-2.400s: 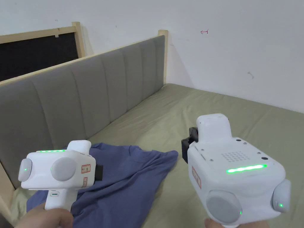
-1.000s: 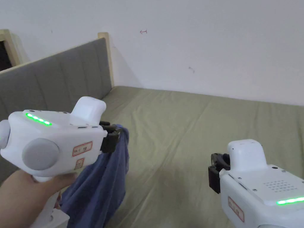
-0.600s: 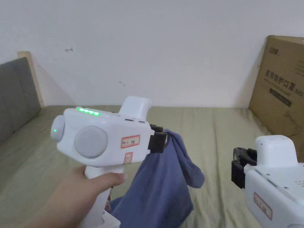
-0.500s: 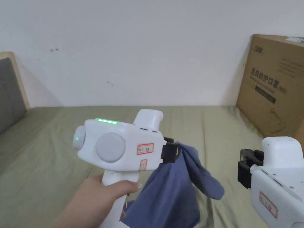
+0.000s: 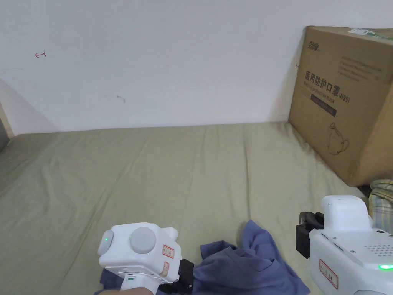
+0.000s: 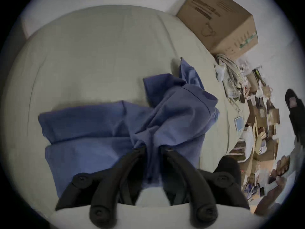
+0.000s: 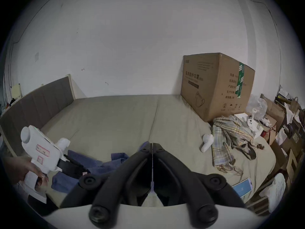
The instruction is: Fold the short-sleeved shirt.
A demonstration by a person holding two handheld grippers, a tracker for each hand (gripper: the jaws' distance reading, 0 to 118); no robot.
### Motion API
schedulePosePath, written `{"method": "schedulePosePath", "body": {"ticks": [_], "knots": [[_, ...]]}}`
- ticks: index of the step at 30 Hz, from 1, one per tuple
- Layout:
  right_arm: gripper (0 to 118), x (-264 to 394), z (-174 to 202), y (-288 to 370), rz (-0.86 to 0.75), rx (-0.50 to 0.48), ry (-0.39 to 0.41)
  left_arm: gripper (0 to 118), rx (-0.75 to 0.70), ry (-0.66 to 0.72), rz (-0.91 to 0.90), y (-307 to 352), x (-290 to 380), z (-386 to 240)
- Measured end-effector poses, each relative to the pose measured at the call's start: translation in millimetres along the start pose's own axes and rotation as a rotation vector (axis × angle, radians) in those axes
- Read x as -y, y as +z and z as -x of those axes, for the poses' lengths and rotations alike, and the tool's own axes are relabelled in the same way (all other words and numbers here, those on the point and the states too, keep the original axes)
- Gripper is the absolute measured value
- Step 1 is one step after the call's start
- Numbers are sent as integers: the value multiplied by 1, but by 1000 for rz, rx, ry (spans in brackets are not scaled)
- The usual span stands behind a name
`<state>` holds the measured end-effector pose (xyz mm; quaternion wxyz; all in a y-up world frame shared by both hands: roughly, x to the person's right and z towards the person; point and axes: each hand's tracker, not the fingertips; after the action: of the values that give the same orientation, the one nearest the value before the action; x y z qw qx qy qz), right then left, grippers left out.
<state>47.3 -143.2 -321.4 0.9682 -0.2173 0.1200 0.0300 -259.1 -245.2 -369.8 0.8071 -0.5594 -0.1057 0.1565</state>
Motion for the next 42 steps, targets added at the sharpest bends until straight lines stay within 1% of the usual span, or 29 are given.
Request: {"method": "schedulePosePath", "body": {"ticks": [1,2,3,5,9,11,12,13,14,15,17,18,20,21,22,24,27,29,30,31,32,33,34,35,38,40,42], "knots": [[2,0,2,-2,3,-5,2,83,9,1,-17,7,1,2],[2,0,4,-3,6,-9,4,103,16,-7,-37,16,3,2],[2,0,6,-3,8,-13,5,103,23,-30,-70,26,5,4],[2,-2,8,-1,1,-19,3,103,29,-80,-205,57,12,4],[2,-6,10,6,-53,-18,-4,103,-69,-210,-513,124,47,-4],[2,-8,12,10,-81,-12,-9,104,-110,-211,-662,146,70,-4],[2,-8,12,11,-93,-9,-14,103,-123,-181,-710,157,82,-3],[2,-9,13,12,-102,-6,-19,101,-122,-146,-744,158,83,-1],[2,-10,13,12,-104,-5,-22,94,-126,-123,-767,163,90,0],[2,-10,15,12,-103,-6,-26,71,-140,-84,-788,173,104,9],[2,-10,15,12,-97,-10,-30,8,-160,-24,-789,176,112,17],[2,-10,17,11,-94,-13,-29,0,-184,8,-783,176,114,23],[2,-8,18,11,-89,-14,-24,0,-72,27,-840,177,128,33],[2,-8,18,10,-85,-17,-22,0,-57,21,-825,177,128,36],[2,-7,18,10,-80,-19,-21,0,-132,17,-785,176,124,37],[2,-4,18,8,-72,-17,-18,0,-215,7,-739,179,109,42],[2,-1,15,4,-55,-12,-16,0,-215,68,-542,160,71,67],[2,1,12,0,-39,-13,-19,0,-237,108,-404,134,43,90],[2,2,11,-3,-31,-11,-18,2,-240,105,-334,116,27,102],[2,4,10,-6,-25,-6,-16,15,-221,104,-290,102,16,112],[2,6,9,-9,-17,0,-14,41,-208,131,-229,84,4,125],[2,8,6,-12,-7,6,-14,75,-203,174,-198,67,-5,137],[2,9,5,-15,1,9,-17,86,-188,202,-196,55,-10,145],[2,11,3,-19,12,13,-21,86,-177,220,-181,41,-12,152],[2,17,-3,-34,50,26,-27,87,-208,200,-172,4,-21,163],[2,20,-6,-46,76,30,-27,96,-185,180,-137,-16,-20,164],[2,20,-11,-64,109,14,-38,96,-123,178,-85,-32,-15,162]]}}
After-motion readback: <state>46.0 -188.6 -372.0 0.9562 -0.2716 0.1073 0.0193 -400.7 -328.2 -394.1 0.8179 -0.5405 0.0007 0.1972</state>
